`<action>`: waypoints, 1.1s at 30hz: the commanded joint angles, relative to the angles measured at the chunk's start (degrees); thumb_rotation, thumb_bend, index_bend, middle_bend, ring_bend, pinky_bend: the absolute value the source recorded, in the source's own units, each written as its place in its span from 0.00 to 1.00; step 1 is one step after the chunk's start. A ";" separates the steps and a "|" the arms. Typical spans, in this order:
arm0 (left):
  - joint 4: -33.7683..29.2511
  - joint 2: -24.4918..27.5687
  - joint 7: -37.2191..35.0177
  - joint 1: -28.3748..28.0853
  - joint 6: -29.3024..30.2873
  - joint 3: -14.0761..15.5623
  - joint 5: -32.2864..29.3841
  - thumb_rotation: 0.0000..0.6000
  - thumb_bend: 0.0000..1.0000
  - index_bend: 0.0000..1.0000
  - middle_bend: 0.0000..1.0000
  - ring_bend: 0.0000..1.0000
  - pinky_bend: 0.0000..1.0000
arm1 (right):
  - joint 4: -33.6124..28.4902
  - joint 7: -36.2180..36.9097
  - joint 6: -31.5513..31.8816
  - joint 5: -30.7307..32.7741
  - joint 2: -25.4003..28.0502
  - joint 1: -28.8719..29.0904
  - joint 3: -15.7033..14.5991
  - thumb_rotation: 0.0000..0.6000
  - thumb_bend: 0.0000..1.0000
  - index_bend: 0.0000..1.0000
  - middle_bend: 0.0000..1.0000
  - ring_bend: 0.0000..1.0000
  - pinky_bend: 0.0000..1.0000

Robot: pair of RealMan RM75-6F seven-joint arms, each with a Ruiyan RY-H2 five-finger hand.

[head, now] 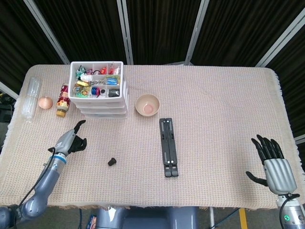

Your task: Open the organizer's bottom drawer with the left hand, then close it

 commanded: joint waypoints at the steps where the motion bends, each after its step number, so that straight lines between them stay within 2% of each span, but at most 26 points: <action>1: 3.26 -2.92 -1.10 -3.15 -2.01 -1.50 -4.26 1.00 0.63 0.00 0.96 0.87 0.72 | -0.02 0.11 -0.04 -0.03 0.05 0.00 -0.04 1.00 0.06 0.07 0.00 0.00 0.00; 12: 8.65 -7.45 -3.29 -7.78 -3.08 -3.54 -8.02 1.00 0.63 0.02 0.96 0.87 0.72 | -0.21 0.60 -0.20 0.18 0.20 -0.01 -0.06 1.00 0.06 0.07 0.00 0.00 0.00; 21: 12.14 -9.97 -6.17 -10.33 -5.05 -4.99 -12.06 1.00 0.63 0.07 0.96 0.87 0.72 | -0.29 1.07 -0.38 0.34 0.38 0.00 -0.07 1.00 0.06 0.07 0.00 0.00 0.00; 33: 13.69 -11.35 -8.70 -12.17 -6.50 -6.06 -14.49 1.00 0.63 0.14 0.96 0.87 0.72 | -0.38 1.34 -0.25 0.06 0.51 -0.01 -0.14 1.00 0.06 0.07 0.00 0.00 0.00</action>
